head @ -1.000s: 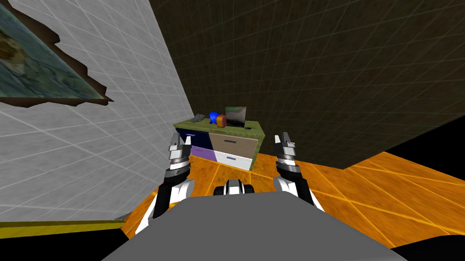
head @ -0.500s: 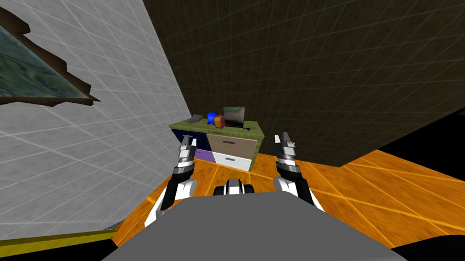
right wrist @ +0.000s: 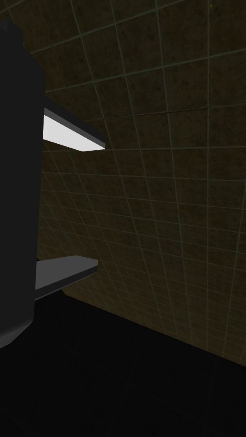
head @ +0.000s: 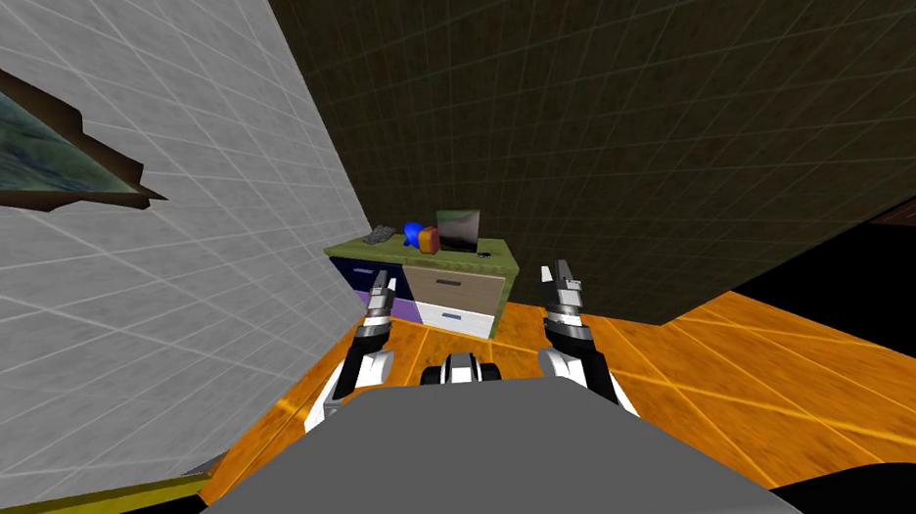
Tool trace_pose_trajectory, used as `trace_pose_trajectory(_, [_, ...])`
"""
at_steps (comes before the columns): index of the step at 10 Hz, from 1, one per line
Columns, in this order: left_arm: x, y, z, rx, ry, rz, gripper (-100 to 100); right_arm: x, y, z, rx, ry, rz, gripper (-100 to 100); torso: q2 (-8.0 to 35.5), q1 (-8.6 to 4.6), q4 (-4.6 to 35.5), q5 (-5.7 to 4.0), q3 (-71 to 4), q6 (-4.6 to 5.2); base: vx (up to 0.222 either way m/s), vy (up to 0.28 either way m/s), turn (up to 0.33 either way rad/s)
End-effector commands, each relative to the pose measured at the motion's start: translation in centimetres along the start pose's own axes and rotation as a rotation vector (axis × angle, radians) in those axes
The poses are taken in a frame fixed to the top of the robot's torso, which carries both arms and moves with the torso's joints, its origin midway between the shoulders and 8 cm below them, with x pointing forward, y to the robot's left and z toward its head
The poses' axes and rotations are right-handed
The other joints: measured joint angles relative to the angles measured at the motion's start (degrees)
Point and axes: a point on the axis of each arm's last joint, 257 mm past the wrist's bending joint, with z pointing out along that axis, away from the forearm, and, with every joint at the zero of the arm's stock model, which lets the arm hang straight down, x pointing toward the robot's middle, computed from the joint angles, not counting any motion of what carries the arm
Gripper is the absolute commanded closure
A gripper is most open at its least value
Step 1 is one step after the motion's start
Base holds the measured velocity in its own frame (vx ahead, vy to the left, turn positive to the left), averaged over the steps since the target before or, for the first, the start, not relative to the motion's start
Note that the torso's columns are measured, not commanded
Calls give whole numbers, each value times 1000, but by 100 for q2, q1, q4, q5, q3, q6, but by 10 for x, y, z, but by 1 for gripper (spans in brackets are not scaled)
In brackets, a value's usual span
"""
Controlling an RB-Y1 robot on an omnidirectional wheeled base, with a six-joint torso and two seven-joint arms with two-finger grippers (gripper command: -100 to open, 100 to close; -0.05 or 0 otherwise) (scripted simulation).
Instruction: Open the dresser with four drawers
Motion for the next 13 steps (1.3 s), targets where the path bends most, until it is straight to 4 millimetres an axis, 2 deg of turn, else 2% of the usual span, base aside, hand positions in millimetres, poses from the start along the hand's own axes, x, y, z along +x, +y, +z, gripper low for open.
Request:
trace_pose_trajectory(1, [10,23,-2,-52,14,-7,-100,0,0,0,0,0,0,0,-2,-2,0,-1,-2,0,47,-4,-49])
trace_pose_trajectory(12, [58,121,-23,-271,102,-19,-100,0,0,0,0,0,0,0,0,0,0,-1,0,0,39,-4,-48])
trace_pose_trajectory(13, [67,138,-29,-312,122,-18,-100,0,0,0,0,0,0,0,1,-1,0,-1,0,1,53,-6,-91])
